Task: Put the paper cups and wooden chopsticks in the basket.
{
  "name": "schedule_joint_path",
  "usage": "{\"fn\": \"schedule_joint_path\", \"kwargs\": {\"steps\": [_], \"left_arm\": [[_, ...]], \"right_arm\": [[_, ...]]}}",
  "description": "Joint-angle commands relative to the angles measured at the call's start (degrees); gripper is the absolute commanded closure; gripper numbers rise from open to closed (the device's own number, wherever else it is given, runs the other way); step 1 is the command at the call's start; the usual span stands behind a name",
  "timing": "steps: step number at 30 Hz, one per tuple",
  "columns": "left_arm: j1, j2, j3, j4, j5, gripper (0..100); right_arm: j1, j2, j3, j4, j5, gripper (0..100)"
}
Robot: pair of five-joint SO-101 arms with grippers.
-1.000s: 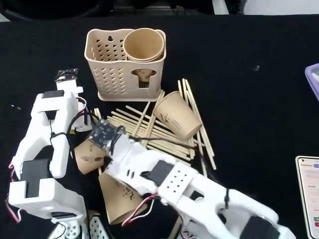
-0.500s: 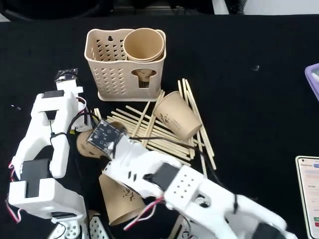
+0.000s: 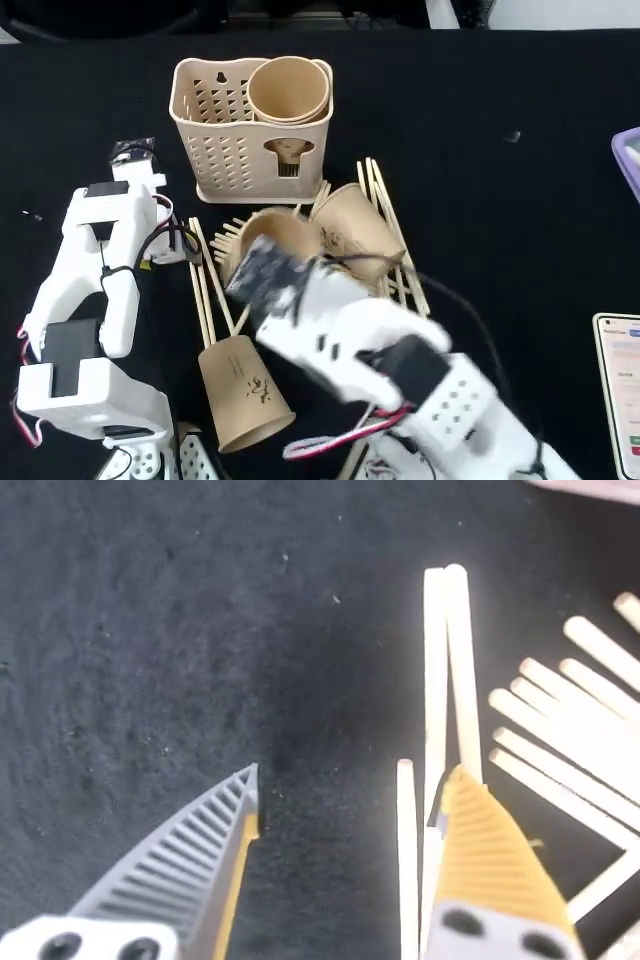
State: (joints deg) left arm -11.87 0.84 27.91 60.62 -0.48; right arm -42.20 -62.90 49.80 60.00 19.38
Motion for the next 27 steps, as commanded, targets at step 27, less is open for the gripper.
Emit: {"fn": "schedule_joint_path", "kwargs": {"steps": [27], "left_arm": [[-8.0, -2.5, 11.1, -23.5, 18.5, 71]], "right_arm": [[17.3, 82.2, -110.9, 21.5, 12.8, 98.8]]}}
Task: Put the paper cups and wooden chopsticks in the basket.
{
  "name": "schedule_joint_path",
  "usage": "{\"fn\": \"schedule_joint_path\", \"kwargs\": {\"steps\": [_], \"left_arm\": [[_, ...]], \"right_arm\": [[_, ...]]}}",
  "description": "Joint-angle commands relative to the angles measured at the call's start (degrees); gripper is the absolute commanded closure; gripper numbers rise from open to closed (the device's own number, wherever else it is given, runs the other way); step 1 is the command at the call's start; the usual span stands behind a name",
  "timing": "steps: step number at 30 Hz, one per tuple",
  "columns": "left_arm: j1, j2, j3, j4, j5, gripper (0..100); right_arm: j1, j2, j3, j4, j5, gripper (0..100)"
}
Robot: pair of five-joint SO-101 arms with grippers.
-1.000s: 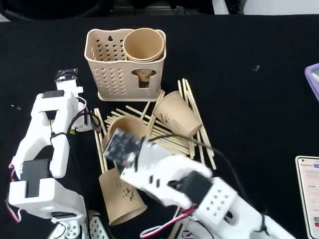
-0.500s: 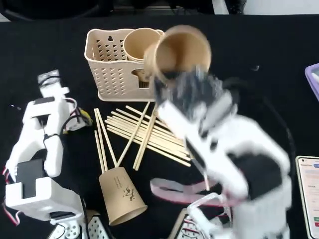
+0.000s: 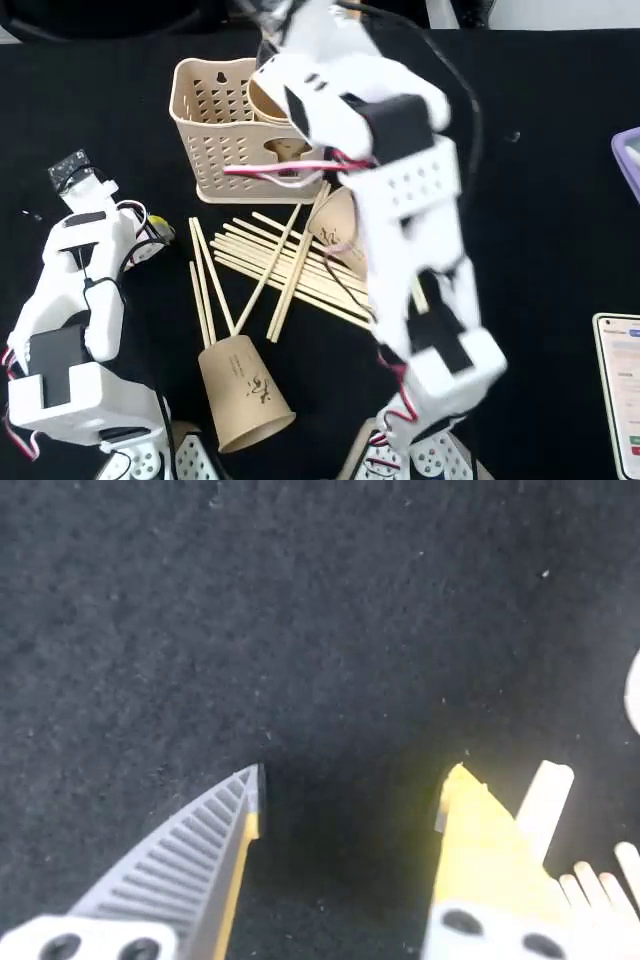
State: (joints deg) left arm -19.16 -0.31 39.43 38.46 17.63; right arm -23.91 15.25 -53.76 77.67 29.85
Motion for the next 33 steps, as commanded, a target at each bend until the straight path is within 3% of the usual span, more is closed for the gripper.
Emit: {"fn": "schedule_joint_path", "kwargs": {"steps": [1, 13, 25, 31, 33], "left_arm": [[-0.7, -1.4, -0.4, -1.4, 0.3, 71], [-0.7, -1.4, -0.4, -1.5, 0.3, 71], [-0.7, -1.4, -0.4, -1.5, 0.3, 71], [-0.7, -1.4, -0.4, -1.5, 0.3, 71], [-0.7, -1.4, -0.4, -1.5, 0.3, 71]], "right_arm": [[-1.0, 5.8, -9.3, 5.8, 2.8, 98.8], [-1.5, 15.3, -26.5, 17.3, 4.2, 98.8], [-1.6, 15.8, -27.8, 21.2, 3.9, 98.2], [-1.6, 15.3, -29.6, 21.2, 1.6, 74.7], [-1.6, 15.3, -31.6, 21.4, 1.4, 74.0]]}}
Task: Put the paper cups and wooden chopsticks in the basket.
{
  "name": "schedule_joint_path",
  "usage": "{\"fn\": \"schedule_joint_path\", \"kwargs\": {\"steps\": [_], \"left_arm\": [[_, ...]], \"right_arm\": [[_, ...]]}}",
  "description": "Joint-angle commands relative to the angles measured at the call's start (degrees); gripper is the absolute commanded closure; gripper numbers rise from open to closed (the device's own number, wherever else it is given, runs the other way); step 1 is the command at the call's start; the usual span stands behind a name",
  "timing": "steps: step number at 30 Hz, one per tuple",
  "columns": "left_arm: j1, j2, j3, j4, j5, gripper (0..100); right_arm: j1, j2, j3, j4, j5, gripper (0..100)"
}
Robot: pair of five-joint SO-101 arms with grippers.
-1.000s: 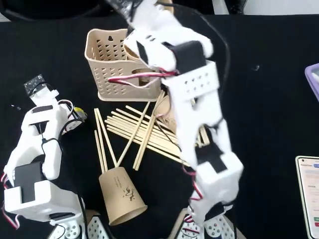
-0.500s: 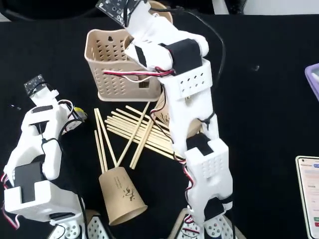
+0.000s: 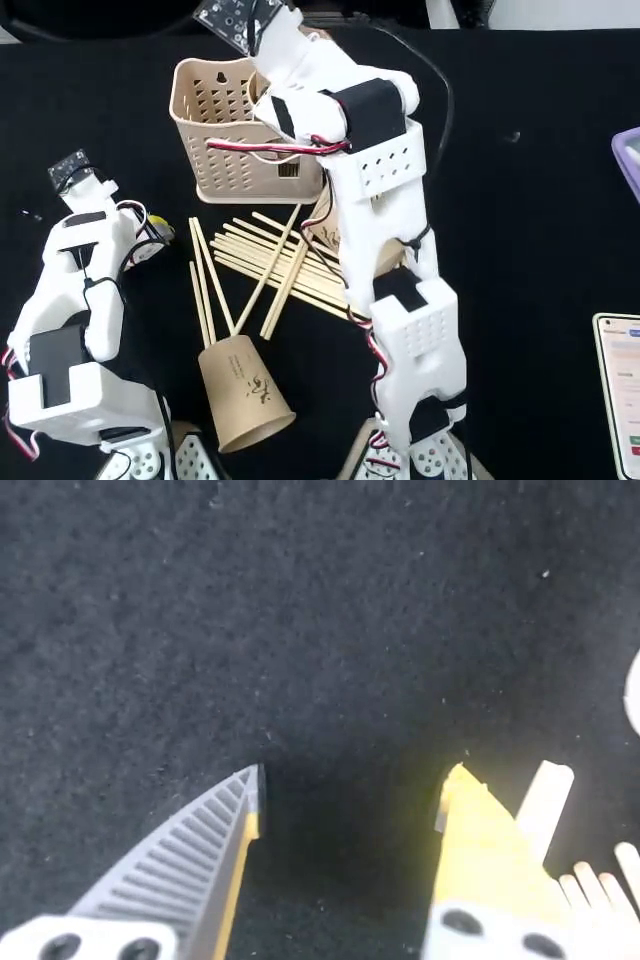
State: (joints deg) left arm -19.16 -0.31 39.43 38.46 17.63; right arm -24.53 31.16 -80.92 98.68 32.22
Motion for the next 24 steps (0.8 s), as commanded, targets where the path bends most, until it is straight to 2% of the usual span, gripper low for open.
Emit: {"fn": "schedule_joint_path", "kwargs": {"steps": [1, 7, 12, 16, 20, 24], "left_arm": [[-0.7, -1.4, -0.4, -1.5, 0.3, 71], [-0.7, -1.4, -0.4, -1.5, 0.3, 71], [-0.7, -1.4, -0.4, -1.5, 0.3, 71], [-0.7, -1.4, -0.4, -1.6, 0.3, 71], [-0.7, -1.4, -0.4, -1.6, 0.3, 71], [-0.7, -1.4, -0.4, -1.6, 0.3, 71]], "right_arm": [[-1.0, -0.6, -5.3, 0.4, -1.0, 75.1], [-0.4, -0.9, -10.8, 2.7, -1.6, 79.2], [-0.7, -10.4, -3.9, 2.8, -8.7, 79.2], [-5.5, -26.5, 14.2, 2.7, -9.3, 79.3], [-11.2, -44.6, 41.5, 2.4, -8.8, 79.3], [-16.4, -61.2, 69.8, -2.8, -8.8, 79.3]]}}
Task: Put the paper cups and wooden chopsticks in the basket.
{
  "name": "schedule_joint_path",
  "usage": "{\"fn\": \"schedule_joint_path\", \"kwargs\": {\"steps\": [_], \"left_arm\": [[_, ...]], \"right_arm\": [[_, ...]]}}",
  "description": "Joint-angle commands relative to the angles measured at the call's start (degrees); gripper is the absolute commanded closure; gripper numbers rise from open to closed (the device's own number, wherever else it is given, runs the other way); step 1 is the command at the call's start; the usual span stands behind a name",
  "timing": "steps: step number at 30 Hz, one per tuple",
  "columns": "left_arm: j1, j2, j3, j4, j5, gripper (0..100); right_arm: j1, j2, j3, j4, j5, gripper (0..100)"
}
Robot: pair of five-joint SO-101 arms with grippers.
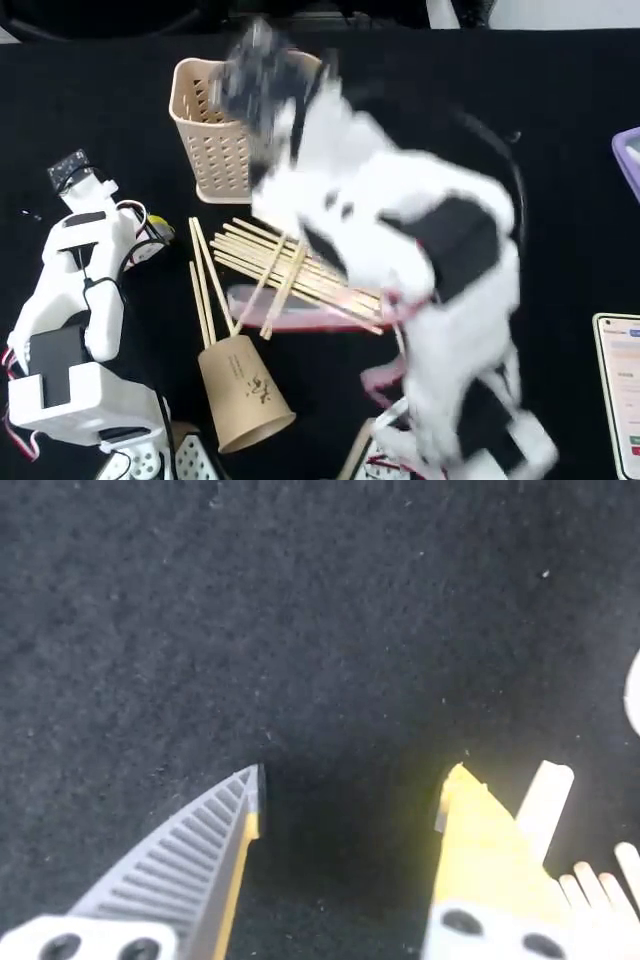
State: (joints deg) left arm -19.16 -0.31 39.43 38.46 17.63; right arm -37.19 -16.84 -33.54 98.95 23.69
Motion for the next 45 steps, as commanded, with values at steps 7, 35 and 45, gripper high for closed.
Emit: {"fn": "schedule_joint_path", "kwargs": {"steps": [7, 35, 45], "left_arm": [[-5.1, -1.4, -2.0, -1.2, 0.4, 71], [-9.3, 7.8, -12.1, 4.3, 1.2, 71], [-9.5, 8.3, -12.3, 4.5, 2.8, 71]], "right_arm": [[-11.1, -42.1, 65.1, -17.4, -0.3, 79.0], [-50.2, -47.0, 95.5, -22.3, -0.4, 78.9], [-29.2, -45.1, 101.1, -36.0, 8.7, 79.4]]}}
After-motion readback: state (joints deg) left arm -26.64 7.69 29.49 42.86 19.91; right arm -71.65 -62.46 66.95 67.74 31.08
